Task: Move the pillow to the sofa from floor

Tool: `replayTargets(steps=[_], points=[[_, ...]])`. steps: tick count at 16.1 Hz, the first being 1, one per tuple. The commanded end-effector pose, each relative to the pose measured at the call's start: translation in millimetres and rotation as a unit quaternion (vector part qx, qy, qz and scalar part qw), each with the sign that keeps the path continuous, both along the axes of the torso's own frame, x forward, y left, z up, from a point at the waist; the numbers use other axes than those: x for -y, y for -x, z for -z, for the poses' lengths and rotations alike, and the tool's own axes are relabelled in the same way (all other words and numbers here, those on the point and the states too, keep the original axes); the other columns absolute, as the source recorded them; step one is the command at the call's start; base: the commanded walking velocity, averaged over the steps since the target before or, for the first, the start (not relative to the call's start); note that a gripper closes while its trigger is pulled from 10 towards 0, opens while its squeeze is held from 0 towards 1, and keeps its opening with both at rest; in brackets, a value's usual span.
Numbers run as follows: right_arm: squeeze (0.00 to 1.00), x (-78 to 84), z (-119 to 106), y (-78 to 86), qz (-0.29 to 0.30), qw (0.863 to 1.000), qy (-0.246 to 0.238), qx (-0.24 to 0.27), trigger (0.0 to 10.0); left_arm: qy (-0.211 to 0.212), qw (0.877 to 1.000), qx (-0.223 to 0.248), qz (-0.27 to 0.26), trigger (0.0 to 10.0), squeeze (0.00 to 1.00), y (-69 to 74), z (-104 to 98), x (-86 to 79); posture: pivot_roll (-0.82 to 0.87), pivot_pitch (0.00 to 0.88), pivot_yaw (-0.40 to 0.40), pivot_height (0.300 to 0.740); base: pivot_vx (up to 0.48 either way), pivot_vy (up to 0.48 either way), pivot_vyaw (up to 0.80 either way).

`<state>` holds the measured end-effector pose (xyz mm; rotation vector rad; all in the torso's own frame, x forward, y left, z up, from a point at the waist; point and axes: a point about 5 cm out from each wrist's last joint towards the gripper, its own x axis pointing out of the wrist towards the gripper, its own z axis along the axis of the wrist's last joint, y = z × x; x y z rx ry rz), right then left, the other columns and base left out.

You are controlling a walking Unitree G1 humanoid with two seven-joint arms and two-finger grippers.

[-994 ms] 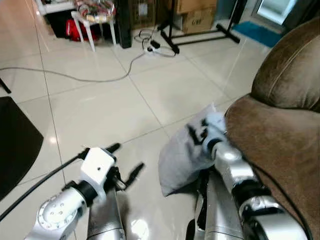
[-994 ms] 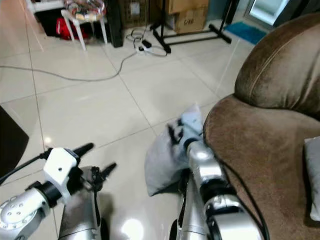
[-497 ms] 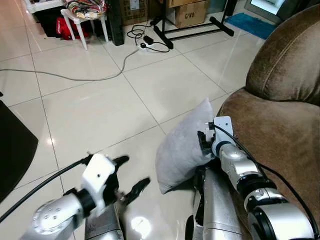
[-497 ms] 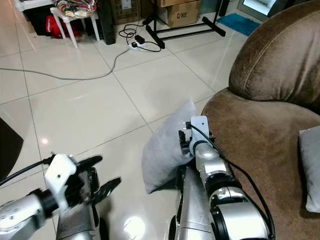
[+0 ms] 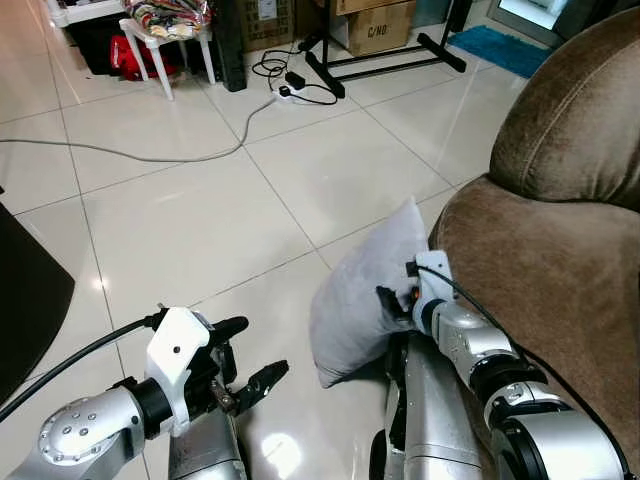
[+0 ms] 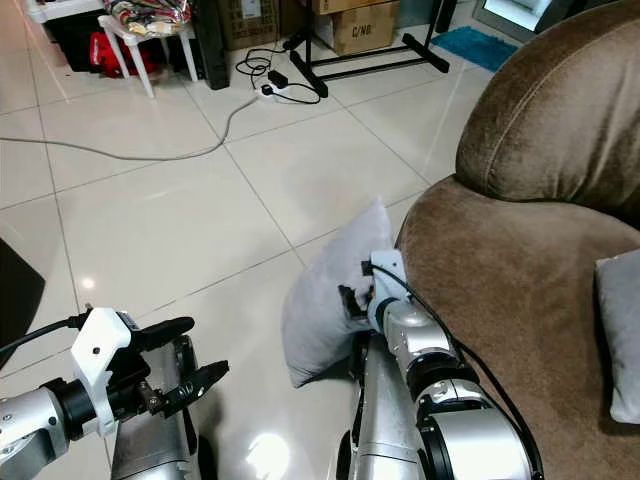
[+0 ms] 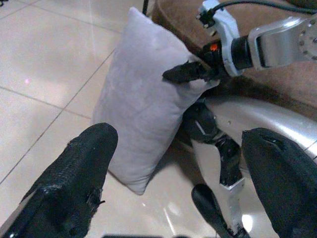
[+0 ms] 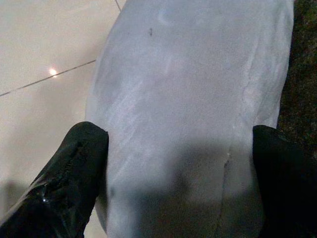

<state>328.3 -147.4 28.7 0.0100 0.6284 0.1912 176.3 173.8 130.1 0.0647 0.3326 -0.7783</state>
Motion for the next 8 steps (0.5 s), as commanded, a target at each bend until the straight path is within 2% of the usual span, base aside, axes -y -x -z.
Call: replayTargets(steps=[1, 4, 5, 6, 7, 8], points=[[0.00, -1.3, 7.2, 5.2, -0.009, 1.000, 0.006, -0.028, 10.0, -0.003, 1.000, -0.005, 0.005, 10.0, 0.00, -0.6, -0.9, -2.3, 0.02, 0.112, -0.033, 0.445, 0.000, 0.000, 0.00], [0.00, -2.4, 13.1, 9.6, -0.022, 0.998, 0.030, -0.048, 10.0, 0.000, 1.000, -0.017, 0.015, 10.0, 0.00, 1.2, 1.8, -1.7, 0.03, 0.104, -0.033, 0.445, 0.000, 0.000, 0.00], [0.00, -3.5, 13.3, 9.7, -0.027, 0.998, 0.034, -0.044, 8.3, 0.004, 1.000, -0.024, 0.017, 10.0, 0.00, 1.9, 2.7, -1.9, 0.03, 0.100, -0.034, 0.445, 0.000, 0.000, 0.00], [0.00, -3.9, 13.3, 9.6, -0.027, 0.998, 0.034, -0.044, 4.8, 0.005, 0.999, -0.026, 0.017, 10.0, 0.00, 2.1, 2.9, -2.1, 0.03, 0.098, -0.033, 0.445, 0.000, 0.000, 0.00], [0.00, -6.2, 13.0, 9.4, -0.028, 0.998, 0.030, -0.043, 0.0, 0.003, 0.999, -0.027, 0.016, 10.0, 0.00, 1.9, 3.5, -3.8, 0.03, 0.088, -0.034, 0.445, 0.000, 0.000, 0.00], [0.00, -9.7, 12.4, 9.0, -0.033, 0.998, 0.027, -0.041, 0.0, -0.007, 1.000, -0.025, 0.008, 10.0, 0.00, 0.2, 5.0, -7.3, 0.03, 0.081, -0.033, 0.445, 0.000, 0.000, 0.00]])
